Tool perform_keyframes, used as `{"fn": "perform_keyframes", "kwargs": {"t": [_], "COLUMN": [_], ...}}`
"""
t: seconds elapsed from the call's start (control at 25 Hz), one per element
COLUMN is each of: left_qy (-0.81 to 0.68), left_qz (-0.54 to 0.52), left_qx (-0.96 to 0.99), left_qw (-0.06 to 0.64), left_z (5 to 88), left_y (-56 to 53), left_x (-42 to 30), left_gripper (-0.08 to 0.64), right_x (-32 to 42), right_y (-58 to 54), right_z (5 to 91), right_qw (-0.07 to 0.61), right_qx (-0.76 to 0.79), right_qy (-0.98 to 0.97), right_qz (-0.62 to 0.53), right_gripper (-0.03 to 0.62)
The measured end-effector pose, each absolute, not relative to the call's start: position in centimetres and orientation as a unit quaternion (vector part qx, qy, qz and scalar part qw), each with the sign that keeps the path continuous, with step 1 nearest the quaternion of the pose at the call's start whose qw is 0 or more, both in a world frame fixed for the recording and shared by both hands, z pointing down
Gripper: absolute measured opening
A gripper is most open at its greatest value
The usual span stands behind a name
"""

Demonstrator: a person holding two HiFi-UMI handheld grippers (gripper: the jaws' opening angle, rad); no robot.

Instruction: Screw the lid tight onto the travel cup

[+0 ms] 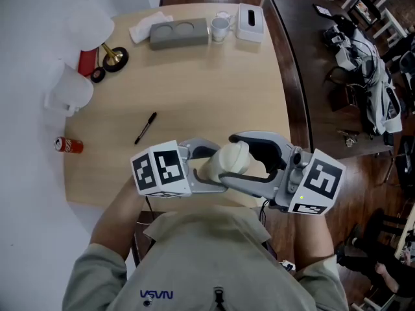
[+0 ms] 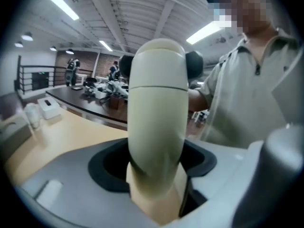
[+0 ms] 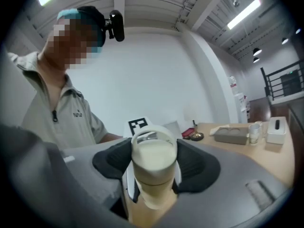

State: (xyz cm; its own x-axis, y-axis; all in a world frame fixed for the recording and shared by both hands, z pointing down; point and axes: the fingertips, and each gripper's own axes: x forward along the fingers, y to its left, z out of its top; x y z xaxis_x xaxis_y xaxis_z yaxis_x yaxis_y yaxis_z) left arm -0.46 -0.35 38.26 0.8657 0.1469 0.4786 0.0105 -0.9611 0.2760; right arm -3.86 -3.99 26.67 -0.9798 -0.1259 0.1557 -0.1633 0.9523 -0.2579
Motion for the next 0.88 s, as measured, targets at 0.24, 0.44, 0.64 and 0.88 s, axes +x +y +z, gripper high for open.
{"fn": "perform_keyframes", "kwargs": {"t": [0.24,0.44,0.64,0.88], "left_qy": [-0.223,-0.395,-0.415,-0.28], "left_qz": [0.253,0.292,0.311,0.242], "left_qx": [0.938,0.87,0.855,0.919], "left_qw": [0.083,0.043,0.022,0.136], "left_z": [40.8,43.1,43.5,42.7], "left_y": [-6.4,-9.0,-9.3,-7.5], "left_x": [-1.2,-3.2,-3.8,-1.7], "left_gripper": [0.316,0.314,0.314,0.314], "right_x": [-4.3,-3.6,-3.3,-3.9], "right_y": [-7.8,-10.0,-10.2,-9.4], "right_z": [28.9,31.1,31.7,29.9], "right_qw": [0.094,0.068,0.046,0.025], "right_qx": [0.272,0.404,0.429,0.346], "right_qy": [-0.951,-0.895,-0.879,-0.918], "right_qz": [0.112,0.179,0.201,0.191], "right_gripper": [0.287,0.287,0.287,0.288]}}
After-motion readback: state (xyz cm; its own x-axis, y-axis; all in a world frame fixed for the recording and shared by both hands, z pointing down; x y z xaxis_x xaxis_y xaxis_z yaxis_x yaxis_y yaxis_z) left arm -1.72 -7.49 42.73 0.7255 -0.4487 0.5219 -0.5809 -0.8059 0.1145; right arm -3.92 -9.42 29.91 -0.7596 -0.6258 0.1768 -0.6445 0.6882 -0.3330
